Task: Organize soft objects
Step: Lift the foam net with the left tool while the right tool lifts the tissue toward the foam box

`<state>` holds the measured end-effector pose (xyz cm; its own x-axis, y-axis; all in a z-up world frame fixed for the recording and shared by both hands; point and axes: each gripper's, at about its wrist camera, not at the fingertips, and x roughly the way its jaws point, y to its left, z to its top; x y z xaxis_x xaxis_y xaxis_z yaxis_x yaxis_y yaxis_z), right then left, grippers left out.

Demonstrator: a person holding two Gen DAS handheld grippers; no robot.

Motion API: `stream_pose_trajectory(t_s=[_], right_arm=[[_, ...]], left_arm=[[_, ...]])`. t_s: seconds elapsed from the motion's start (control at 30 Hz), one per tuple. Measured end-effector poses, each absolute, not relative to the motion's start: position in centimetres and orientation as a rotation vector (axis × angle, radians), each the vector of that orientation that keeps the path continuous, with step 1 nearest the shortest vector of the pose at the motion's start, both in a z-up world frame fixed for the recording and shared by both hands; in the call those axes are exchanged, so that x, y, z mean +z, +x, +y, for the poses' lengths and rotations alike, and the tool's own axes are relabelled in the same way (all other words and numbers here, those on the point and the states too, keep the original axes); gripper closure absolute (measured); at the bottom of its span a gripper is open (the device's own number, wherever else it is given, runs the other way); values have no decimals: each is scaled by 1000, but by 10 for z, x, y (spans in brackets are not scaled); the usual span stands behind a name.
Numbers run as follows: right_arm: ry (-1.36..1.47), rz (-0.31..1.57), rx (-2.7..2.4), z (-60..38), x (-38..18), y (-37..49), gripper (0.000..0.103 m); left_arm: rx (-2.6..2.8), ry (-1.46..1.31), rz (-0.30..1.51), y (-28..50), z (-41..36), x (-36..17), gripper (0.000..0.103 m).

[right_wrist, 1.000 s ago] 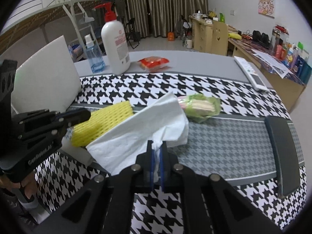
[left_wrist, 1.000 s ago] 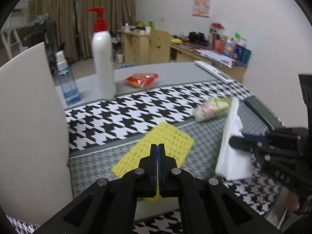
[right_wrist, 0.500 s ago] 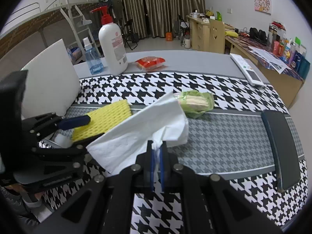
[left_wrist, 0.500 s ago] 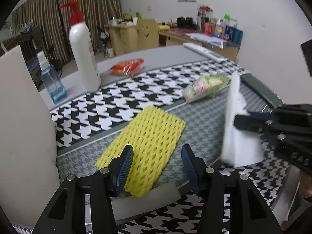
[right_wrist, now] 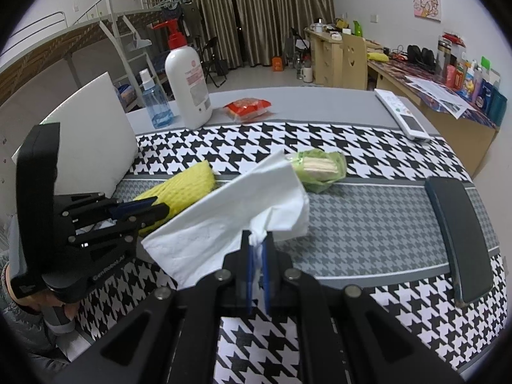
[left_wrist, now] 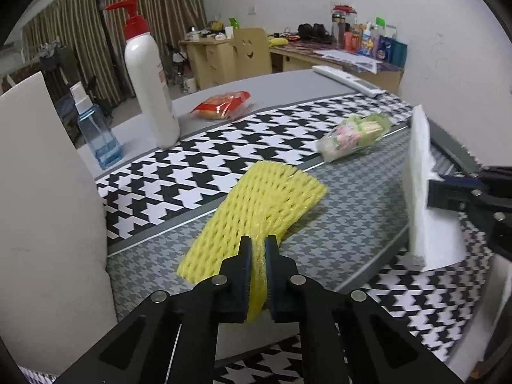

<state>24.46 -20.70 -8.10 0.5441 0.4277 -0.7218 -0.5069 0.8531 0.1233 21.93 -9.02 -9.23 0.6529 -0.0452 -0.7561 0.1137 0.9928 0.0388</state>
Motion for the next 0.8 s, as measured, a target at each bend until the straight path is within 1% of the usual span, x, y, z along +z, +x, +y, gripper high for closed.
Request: stream_pose_trajectory(t_s=[0.27,0.8], right_arm=[[-108,794,561,-205,-70,236,96],[-95,702,569,-203,-41,214,96]], left_arm=[[-106,77,766,198,-95,-64,94],[-101,88,652,165,-93,-26,94]])
